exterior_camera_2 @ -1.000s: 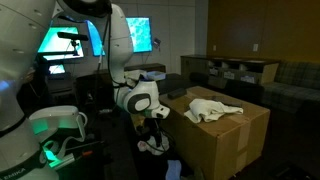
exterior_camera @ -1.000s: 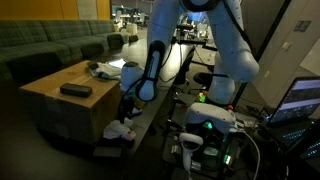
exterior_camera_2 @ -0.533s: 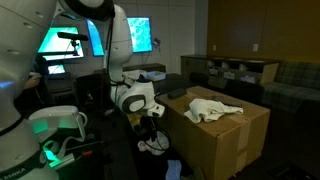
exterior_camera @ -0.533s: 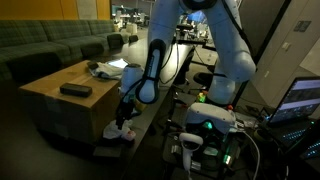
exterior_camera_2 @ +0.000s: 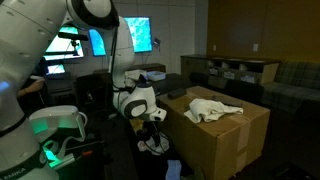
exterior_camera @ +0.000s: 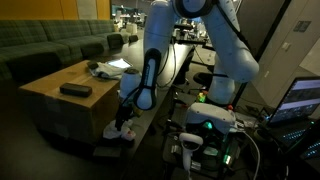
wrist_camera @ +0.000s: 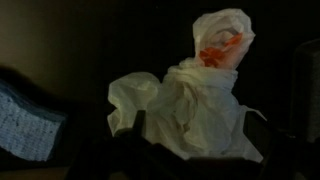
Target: Replace the objects on the box with the objects on the table one after the other
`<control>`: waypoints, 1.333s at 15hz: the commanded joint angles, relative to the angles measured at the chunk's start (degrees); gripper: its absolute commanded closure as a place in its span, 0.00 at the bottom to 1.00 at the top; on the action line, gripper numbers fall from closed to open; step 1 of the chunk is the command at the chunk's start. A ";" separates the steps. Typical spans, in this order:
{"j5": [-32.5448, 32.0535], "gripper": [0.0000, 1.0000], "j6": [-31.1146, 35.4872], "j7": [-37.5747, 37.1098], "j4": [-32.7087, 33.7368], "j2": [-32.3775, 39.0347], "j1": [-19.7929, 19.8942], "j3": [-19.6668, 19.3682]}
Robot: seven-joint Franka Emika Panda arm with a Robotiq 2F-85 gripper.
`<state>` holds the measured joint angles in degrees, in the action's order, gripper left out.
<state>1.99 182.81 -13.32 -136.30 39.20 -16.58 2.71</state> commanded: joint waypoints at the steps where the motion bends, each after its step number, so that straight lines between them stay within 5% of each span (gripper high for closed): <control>1: 2.62 0.00 2.30 -0.04 3.21 3.62 -3.95 -2.81; 10: 5.89 0.02 2.54 -0.62 7.89 10.39 -6.10 -5.62; 12: 6.10 0.27 2.09 -0.55 8.34 10.97 -5.67 -5.64; 20: 4.55 0.83 -4.47 2.48 2.87 1.95 3.59 1.73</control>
<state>6.78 182.35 -13.03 -129.92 46.50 -17.74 0.63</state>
